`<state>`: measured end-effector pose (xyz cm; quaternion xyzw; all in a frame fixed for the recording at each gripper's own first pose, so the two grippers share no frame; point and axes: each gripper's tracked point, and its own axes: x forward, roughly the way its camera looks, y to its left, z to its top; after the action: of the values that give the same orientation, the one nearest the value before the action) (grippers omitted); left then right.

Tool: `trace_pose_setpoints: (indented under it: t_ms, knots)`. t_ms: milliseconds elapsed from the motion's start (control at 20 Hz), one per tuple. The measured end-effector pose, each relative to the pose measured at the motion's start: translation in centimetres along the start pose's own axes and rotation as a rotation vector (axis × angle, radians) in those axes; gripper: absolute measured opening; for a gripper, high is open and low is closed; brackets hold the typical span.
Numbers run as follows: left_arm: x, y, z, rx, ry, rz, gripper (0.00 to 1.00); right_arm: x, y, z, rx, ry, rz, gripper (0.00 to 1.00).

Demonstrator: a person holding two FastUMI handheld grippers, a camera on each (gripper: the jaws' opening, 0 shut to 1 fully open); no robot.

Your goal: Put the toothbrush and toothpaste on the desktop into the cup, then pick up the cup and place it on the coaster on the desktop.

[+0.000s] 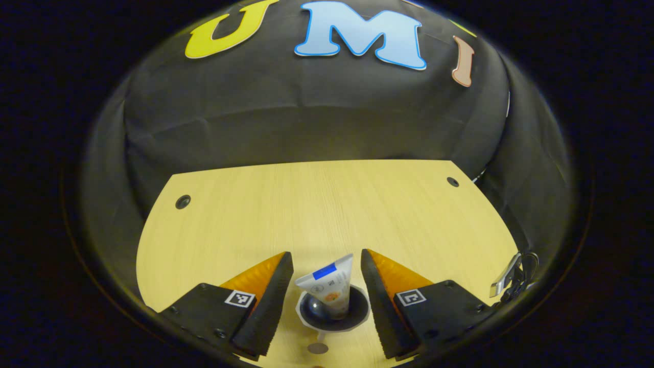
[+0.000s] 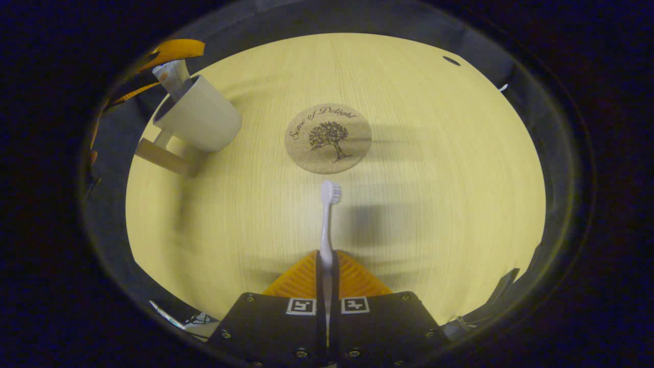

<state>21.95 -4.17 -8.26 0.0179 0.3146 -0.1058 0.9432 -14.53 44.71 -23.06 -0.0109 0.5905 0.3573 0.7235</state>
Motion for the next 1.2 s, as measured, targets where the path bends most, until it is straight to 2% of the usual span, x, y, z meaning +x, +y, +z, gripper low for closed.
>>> trace_pose_setpoints:
  t_ms: [200, 400, 550, 600, 650, 950, 1000, 1200]
  knots:
    - [-1.7, -0.4, 0.6, 0.01, -0.038, -0.014, 0.85, -0.1, 0.0, 0.0, 0.009, -0.014, 0.008, 0.04]
    - [-4.1, 0.0, 0.8, -0.001, -0.063, -0.024, 0.83, -0.2, 0.0, 0.3, 0.095, 0.001, 0.039, 0.03]
    - [-5.7, 0.9, 0.4, -0.018, -0.067, -0.021, 0.83, -0.3, 0.0, 1.2, 0.113, -0.006, 0.039, 0.02]
    - [-6.1, 1.2, 0.1, -0.027, -0.068, -0.018, 0.87, -0.5, 0.3, 1.6, 0.119, -0.016, 0.046, 0.03]
    - [-6.5, 1.7, -0.1, -0.037, -0.069, -0.014, 0.87, -0.8, 0.7, 2.2, 0.125, -0.029, 0.057, 0.02]
    - [-9.5, 5.7, -2.5, -0.079, -0.063, 0.048, 0.85, -3.5, 3.5, 8.5, 0.122, -0.157, 0.112, 0.02]
    - [-10.1, 6.4, -3.0, -0.083, -0.061, 0.061, 0.87, -4.2, 4.1, 9.9, 0.117, -0.185, 0.117, 0.02]
    - [-12.2, 9.5, -5.0, -0.121, -0.047, 0.11, 0.85, -7.9, 5.5, 15.9, 0.09, -0.301, 0.134, 0.02]
